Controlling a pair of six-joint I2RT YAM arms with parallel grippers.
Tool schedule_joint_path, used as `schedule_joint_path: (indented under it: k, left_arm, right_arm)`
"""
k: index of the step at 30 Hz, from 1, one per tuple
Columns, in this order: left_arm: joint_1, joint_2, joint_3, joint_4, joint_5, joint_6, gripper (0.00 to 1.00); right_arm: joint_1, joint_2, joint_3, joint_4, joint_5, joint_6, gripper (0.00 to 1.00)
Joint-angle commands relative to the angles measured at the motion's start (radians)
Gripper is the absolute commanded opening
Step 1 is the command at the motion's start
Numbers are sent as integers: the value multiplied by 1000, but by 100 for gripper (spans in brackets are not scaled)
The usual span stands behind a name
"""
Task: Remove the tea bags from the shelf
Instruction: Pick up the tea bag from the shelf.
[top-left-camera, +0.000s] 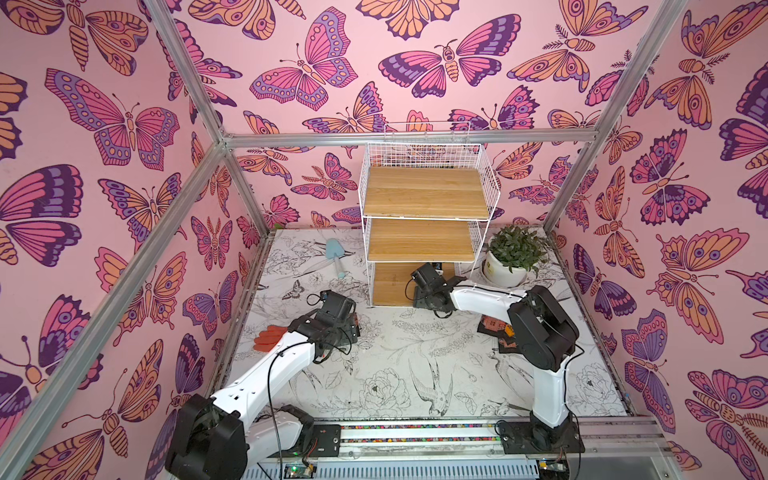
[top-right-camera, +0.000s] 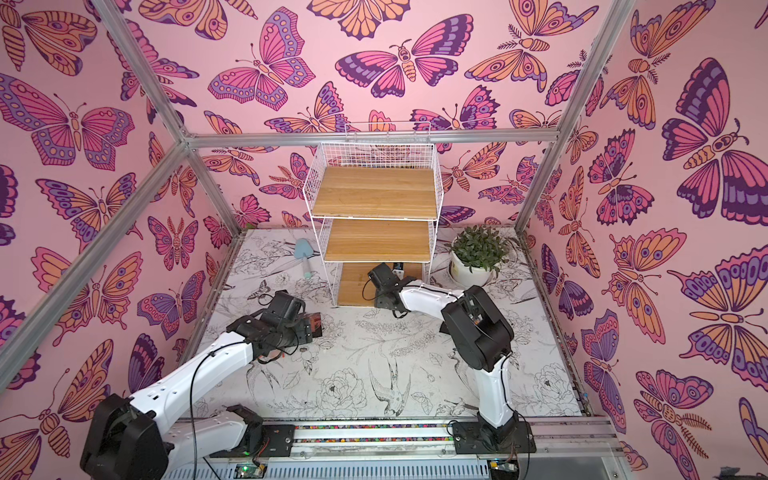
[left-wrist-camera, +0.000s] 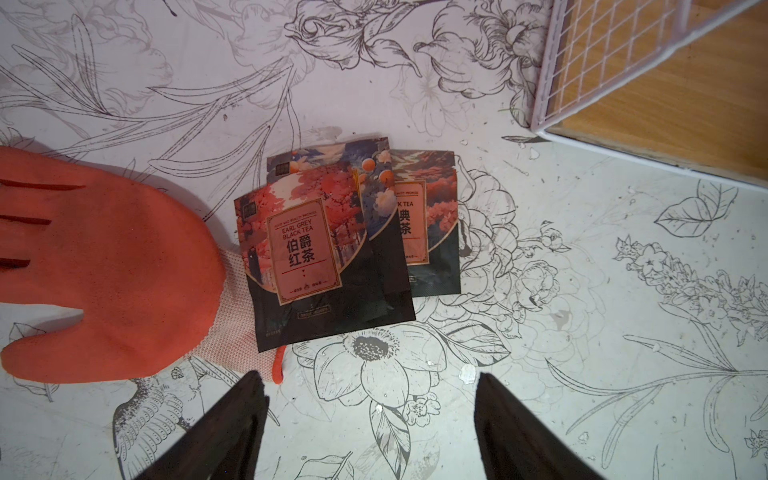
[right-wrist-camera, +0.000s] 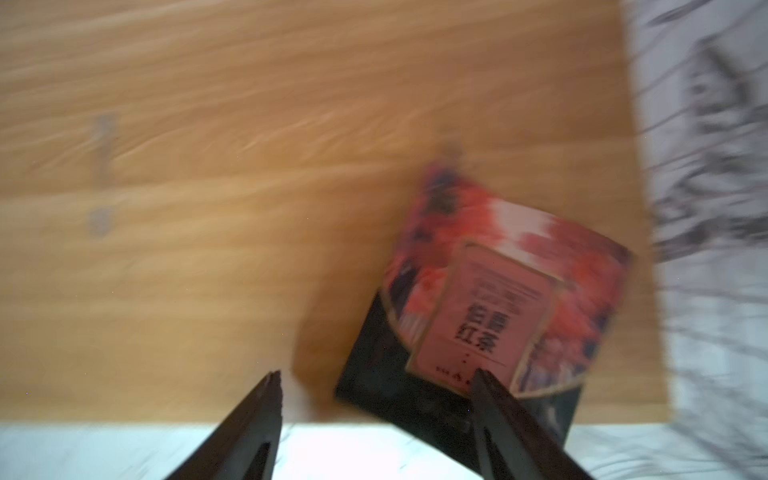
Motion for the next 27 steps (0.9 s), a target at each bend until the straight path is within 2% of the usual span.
schedule_joint_path:
  k: [1,11,18,27]
  left_arm:
    - [8,-22,-25,-9,-11,-4,82]
    - [8,-24,-27,-10,-4,-11,82]
    - [7,-28,-27,-7,0,-9,82]
    - [6,-21,-26,-5,5,-6,82]
  right_arm:
    - [15,-33,-60,14,-88,-25,75]
    - [46,-88,-110,-26,4,-94,76]
    - [80,-114,-82,-68,88,-137,80]
    - [81,-120,-51,-154,221,-75,88]
